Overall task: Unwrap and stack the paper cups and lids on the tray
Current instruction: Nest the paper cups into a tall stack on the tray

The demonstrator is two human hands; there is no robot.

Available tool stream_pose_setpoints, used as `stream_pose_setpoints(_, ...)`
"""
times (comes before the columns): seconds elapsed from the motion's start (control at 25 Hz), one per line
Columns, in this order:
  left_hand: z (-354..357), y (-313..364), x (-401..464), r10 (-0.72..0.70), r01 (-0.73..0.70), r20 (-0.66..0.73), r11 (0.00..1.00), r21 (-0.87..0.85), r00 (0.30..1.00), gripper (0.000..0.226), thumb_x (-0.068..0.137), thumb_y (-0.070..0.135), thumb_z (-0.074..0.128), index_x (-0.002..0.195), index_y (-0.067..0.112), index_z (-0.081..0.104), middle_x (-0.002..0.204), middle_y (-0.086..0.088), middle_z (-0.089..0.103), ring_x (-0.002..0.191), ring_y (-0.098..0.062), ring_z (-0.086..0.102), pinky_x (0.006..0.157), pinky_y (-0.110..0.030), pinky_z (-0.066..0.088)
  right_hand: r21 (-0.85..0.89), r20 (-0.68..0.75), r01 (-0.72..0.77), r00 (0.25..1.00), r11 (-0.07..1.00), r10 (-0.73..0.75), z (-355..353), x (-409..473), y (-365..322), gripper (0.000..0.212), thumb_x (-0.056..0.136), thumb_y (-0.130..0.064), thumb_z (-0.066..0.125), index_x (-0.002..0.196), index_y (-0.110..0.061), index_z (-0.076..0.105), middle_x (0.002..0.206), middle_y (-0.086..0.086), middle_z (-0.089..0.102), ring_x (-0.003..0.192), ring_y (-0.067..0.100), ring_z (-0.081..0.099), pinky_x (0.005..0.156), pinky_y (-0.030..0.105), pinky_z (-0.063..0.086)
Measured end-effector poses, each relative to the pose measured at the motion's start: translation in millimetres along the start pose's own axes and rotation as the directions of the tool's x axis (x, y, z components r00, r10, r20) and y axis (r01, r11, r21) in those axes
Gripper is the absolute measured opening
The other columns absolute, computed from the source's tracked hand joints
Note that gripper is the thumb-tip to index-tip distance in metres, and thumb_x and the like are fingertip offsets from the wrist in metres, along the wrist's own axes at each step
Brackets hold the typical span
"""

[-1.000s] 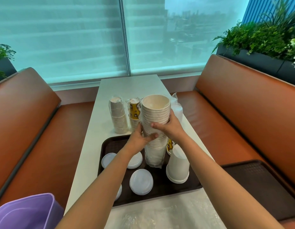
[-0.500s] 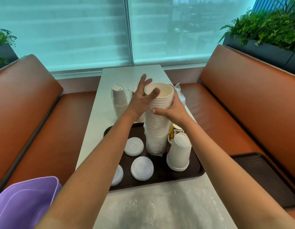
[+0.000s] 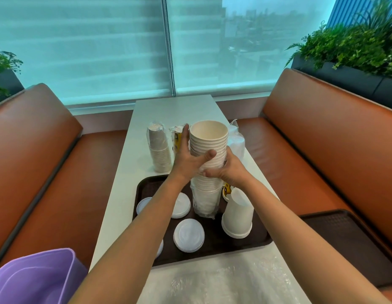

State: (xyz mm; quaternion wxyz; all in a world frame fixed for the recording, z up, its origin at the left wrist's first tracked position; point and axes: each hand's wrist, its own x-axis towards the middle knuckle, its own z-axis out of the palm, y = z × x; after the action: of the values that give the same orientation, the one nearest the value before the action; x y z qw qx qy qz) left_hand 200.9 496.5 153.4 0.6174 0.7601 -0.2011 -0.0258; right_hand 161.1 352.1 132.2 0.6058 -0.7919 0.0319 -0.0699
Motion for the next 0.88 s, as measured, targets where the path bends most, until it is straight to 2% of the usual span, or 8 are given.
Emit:
stream_pose_setpoints(0.12, 8, 1, -6, -0.019, 0.019, -0.014, 1.0, 0.024, 1.0, 0.096, 0.068, 0.026, 0.084, 0.143, 0.02, 0.024, 0.137, -0.004, 0.047, 0.119, -0.013, 0.046, 0.104, -0.031, 0.04, -0.029, 0.056, -0.032, 0.998, 0.999, 0.033, -1, -2, 3, 0.088, 0.059, -0.007, 0.086, 0.132, -0.018, 0.037, 0.123, 0.001, 0.056, 0.113, 0.019, 0.056, 0.091, 0.03, 0.05)
stream_pose_setpoints(0.24, 7, -5, -10, -0.007, 0.007, 0.007, 0.999, 0.037, 1.0, 0.097, 0.071, 0.019, 0.081, 0.146, 0.021, 0.018, 0.135, 0.001, 0.046, 0.12, -0.011, 0.044, 0.099, -0.023, 0.037, -0.01, 0.05, 0.016, 0.999, 1.0, -0.015, -12, -12, -13, 0.095, 0.059, -0.014, 0.07, 0.143, -0.022, 0.026, 0.139, 0.002, 0.042, 0.128, 0.018, 0.041, 0.1, 0.031, 0.041)
stream_pose_setpoints(0.32, 4, -5, -8, -0.017, 0.017, 0.03, 0.999, 0.03, 0.999, 0.094, 0.072, 0.021, 0.081, 0.145, 0.022, 0.02, 0.13, 0.005, 0.046, 0.119, -0.01, 0.045, 0.097, -0.023, 0.038, -0.13, -0.115, 0.264, 0.953, 0.956, -0.279, -21, -17, -40, 0.081, 0.065, -0.025, 0.064, 0.141, -0.023, 0.035, 0.144, 0.002, 0.038, 0.132, 0.015, 0.035, 0.108, 0.03, 0.031)
stream_pose_setpoints(0.4, 4, -5, -6, -0.019, 0.019, 0.031, 1.0, 0.021, 0.999, 0.092, 0.068, 0.029, 0.083, 0.14, 0.026, 0.026, 0.128, 0.004, 0.051, 0.118, -0.014, 0.05, 0.097, -0.027, 0.043, -0.471, -0.031, 0.467, 0.839, 0.749, -0.543, -26, -18, -75, 0.053, 0.078, -0.036, 0.058, 0.128, -0.02, 0.056, 0.133, 0.003, 0.051, 0.124, 0.014, 0.042, 0.104, 0.02, 0.03)
stream_pose_setpoints(0.52, 6, -8, -8, -0.024, 0.023, 0.015, 0.998, 0.05, 1.0, 0.092, 0.068, 0.034, 0.082, 0.14, 0.028, 0.026, 0.128, 0.001, 0.053, 0.115, -0.017, 0.053, 0.094, -0.027, 0.044, -0.808, 0.269, 0.42, 0.887, 0.413, -0.376, -22, -13, -113, 0.035, 0.088, -0.033, 0.058, 0.12, -0.019, 0.063, 0.123, 0.003, 0.061, 0.114, 0.023, 0.053, 0.096, 0.033, 0.035)
stream_pose_setpoints(0.6, 6, -7, -8, -0.01, 0.01, 0.001, 0.996, 0.088, 1.0, 0.088, 0.071, 0.028, 0.081, 0.141, 0.024, 0.027, 0.127, 0.001, 0.053, 0.113, -0.016, 0.052, 0.092, -0.025, 0.042, -0.895, 0.333, 0.379, 0.918, 0.235, -0.215, -16, -12, -120, 0.027, 0.093, -0.029, 0.052, 0.115, -0.017, 0.062, 0.118, 0.005, 0.063, 0.11, 0.025, 0.055, 0.09, 0.033, 0.036)
stream_pose_setpoints(0.76, 4, -5, -10, 0.02, -0.017, -0.023, 0.992, 0.122, 1.0, 0.085, 0.071, 0.02, 0.081, 0.139, 0.02, 0.03, 0.123, 0.003, 0.052, 0.115, -0.017, 0.052, 0.091, -0.022, 0.04, -0.902, 0.311, 0.355, 0.929, 0.244, -0.201, -15, -17, -129, 0.019, 0.095, -0.023, 0.049, 0.104, -0.013, 0.063, 0.105, 0.01, 0.065, 0.1, 0.029, 0.057, 0.072, 0.029, 0.032)
stream_pose_setpoints(0.88, 7, 0, -12, -0.009, 0.014, -0.033, 0.99, 0.142, 0.999, 0.09, 0.073, 0.021, 0.08, 0.143, 0.019, 0.024, 0.133, -0.001, 0.047, 0.121, -0.016, 0.045, 0.093, -0.02, 0.035, -0.898, 0.281, 0.351, 0.922, 0.267, -0.268, -18, -13, -140, 0.021, 0.094, -0.022, 0.049, 0.109, -0.015, 0.061, 0.106, 0.01, 0.065, 0.099, 0.031, 0.058, 0.071, 0.032, 0.036)
